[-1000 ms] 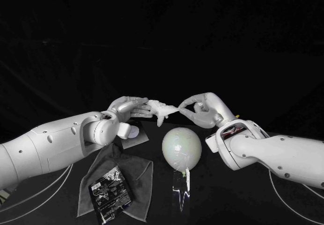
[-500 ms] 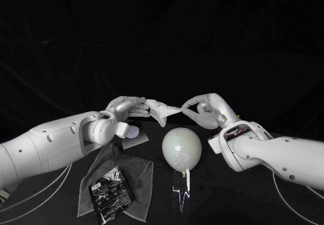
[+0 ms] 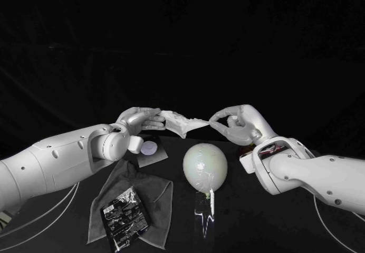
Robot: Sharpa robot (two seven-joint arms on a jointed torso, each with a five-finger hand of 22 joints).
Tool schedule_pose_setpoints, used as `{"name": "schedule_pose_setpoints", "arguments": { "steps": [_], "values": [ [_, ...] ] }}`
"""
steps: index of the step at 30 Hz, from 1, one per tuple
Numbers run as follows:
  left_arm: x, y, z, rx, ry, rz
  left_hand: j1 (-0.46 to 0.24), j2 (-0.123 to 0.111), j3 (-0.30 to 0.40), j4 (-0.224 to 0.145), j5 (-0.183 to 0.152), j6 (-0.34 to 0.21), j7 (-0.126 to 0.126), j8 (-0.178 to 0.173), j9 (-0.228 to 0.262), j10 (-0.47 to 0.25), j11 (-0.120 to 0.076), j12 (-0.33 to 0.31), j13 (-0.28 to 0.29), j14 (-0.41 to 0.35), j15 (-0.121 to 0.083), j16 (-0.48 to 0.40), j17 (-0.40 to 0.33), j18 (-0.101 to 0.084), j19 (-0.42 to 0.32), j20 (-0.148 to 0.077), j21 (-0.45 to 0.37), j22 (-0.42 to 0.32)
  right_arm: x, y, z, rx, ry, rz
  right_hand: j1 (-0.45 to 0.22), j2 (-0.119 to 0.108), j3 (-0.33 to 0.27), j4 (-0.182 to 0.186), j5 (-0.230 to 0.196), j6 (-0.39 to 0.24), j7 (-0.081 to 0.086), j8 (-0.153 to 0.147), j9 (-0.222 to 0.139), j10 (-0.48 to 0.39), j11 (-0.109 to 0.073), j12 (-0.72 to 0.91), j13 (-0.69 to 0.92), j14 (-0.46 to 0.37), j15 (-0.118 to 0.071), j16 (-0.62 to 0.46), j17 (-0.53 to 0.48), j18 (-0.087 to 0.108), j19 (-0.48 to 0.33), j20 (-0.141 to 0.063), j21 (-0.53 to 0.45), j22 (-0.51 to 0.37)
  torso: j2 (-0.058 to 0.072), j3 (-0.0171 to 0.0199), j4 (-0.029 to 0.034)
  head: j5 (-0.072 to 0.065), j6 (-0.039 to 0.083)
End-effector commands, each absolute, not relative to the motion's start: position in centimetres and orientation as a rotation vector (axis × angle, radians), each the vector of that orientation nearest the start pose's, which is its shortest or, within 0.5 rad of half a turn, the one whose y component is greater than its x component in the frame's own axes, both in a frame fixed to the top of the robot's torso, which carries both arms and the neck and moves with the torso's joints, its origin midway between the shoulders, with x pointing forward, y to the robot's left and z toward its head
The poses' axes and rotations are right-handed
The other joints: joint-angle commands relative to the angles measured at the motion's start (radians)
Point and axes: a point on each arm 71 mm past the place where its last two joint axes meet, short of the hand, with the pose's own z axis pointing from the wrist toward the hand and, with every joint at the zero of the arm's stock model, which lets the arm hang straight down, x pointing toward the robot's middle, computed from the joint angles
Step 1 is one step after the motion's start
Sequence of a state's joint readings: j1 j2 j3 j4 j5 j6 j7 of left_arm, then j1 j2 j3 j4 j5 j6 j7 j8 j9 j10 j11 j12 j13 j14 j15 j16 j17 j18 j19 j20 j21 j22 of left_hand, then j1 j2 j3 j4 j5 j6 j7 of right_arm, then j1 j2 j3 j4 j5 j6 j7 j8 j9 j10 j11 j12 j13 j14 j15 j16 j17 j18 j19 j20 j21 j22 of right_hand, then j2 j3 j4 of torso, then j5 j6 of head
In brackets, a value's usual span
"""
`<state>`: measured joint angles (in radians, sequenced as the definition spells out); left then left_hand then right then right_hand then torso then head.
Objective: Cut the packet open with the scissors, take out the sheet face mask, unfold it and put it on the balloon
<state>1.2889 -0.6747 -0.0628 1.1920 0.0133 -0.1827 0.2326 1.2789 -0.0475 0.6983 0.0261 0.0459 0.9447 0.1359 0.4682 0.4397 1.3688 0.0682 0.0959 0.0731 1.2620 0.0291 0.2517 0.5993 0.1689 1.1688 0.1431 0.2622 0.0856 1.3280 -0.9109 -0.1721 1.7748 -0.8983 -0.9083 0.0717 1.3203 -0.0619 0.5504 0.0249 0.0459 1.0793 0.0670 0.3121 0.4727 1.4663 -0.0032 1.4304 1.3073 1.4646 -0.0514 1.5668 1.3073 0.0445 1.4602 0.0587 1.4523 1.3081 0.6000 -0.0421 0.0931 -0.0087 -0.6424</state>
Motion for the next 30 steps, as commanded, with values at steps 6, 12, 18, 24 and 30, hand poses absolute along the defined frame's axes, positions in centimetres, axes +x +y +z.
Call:
{"name": "schedule_pose_setpoints", "arguments": {
  "steps": [6, 12, 18, 24, 30],
  "values": [
    [56.0, 21.9, -16.6, -1.139, 1.485, -1.449, 0.007, -0.001, 0.015, -0.008, 0.003, 0.004, 0.0, 0.006, 0.034, 0.006, 0.002, 0.003, 0.001, -0.002, -0.005, 0.006, 0.001, 0.014, 0.01, 0.0, 0.007, 0.001, 44.1, -19.4, -12.6, 0.394, 1.215, 0.983, 0.002, 0.004, 0.005, 0.001, 0.003, 0.009, 0.001, 0.005, 0.006, 0.068, -0.004, 0.006, 0.175, 0.106, -0.009, 0.004, 0.264, -0.015, 0.037, -0.005, 0.003, 0.223, -0.001, 0.0003, -0.0007, -0.001, -0.001],
    [56.0, 22.0, -16.8, -1.139, 1.489, -1.439, 0.007, -0.001, 0.016, -0.008, 0.003, 0.003, 0.0, 0.007, 0.036, 0.006, 0.001, 0.003, 0.001, -0.002, -0.005, 0.006, 0.001, 0.014, 0.01, -0.001, 0.007, 0.001, 43.9, -19.8, -12.5, 0.4, 1.205, 0.982, 0.001, 0.003, 0.005, 0.0, 0.003, 0.009, 0.001, 0.005, 0.006, 0.068, -0.004, 0.006, 0.175, 0.106, -0.009, 0.004, 0.264, -0.015, 0.038, -0.005, 0.004, 0.224, -0.001, 0.0011, -0.0013, -0.003, 0.0],
    [55.9, 22.1, -17.4, -1.15, 1.498, -1.428, 0.007, -0.001, 0.016, -0.008, 0.003, 0.003, 0.0, 0.007, 0.036, 0.006, 0.001, 0.003, 0.001, -0.002, -0.005, 0.006, 0.001, 0.014, 0.01, -0.001, 0.007, 0.001, 43.8, -20.2, -12.4, 0.412, 1.194, 0.982, 0.001, 0.003, 0.006, -0.001, 0.003, 0.009, 0.001, 0.006, 0.007, 0.068, -0.005, 0.005, 0.174, 0.106, -0.009, 0.004, 0.264, -0.015, 0.039, -0.005, 0.006, 0.224, -0.001, 0.0008, -0.0012, -0.006, 0.002],
    [55.8, 22.4, -18.3, -1.16, 1.507, -1.409, 0.007, -0.001, 0.016, -0.008, 0.003, 0.003, 0.0, 0.007, 0.036, 0.006, 0.001, 0.003, 0.001, -0.002, -0.005, 0.006, 0.001, 0.014, 0.01, -0.001, 0.007, 0.001, 43.7, -20.4, -12.1, 0.427, 1.181, 0.985, 0.002, 0.002, 0.007, -0.002, 0.003, 0.009, 0.001, 0.006, 0.007, 0.068, -0.005, 0.006, 0.175, 0.106, -0.009, 0.004, 0.264, -0.016, 0.04, -0.005, 0.008, 0.225, 0.0, 0.0008, -0.0005, -0.009, 0.004],
    [56.0, 22.7, -19.2, -1.168, 1.512, -1.384, 0.007, -0.002, 0.016, -0.008, 0.003, 0.003, 0.0, 0.007, 0.036, 0.006, 0.001, 0.003, 0.001, -0.002, -0.005, 0.006, 0.002, 0.014, 0.009, -0.001, 0.007, 0.001, 43.7, -20.6, -11.7, 0.438, 1.167, 0.991, 0.002, 0.002, 0.008, -0.003, 0.003, 0.009, 0.0, 0.007, 0.007, 0.068, -0.005, 0.005, 0.174, 0.106, -0.009, 0.004, 0.264, -0.016, 0.04, -0.005, 0.009, 0.225, 0.0, -0.0004, -0.0003, -0.011, 0.004]
  ]
}}
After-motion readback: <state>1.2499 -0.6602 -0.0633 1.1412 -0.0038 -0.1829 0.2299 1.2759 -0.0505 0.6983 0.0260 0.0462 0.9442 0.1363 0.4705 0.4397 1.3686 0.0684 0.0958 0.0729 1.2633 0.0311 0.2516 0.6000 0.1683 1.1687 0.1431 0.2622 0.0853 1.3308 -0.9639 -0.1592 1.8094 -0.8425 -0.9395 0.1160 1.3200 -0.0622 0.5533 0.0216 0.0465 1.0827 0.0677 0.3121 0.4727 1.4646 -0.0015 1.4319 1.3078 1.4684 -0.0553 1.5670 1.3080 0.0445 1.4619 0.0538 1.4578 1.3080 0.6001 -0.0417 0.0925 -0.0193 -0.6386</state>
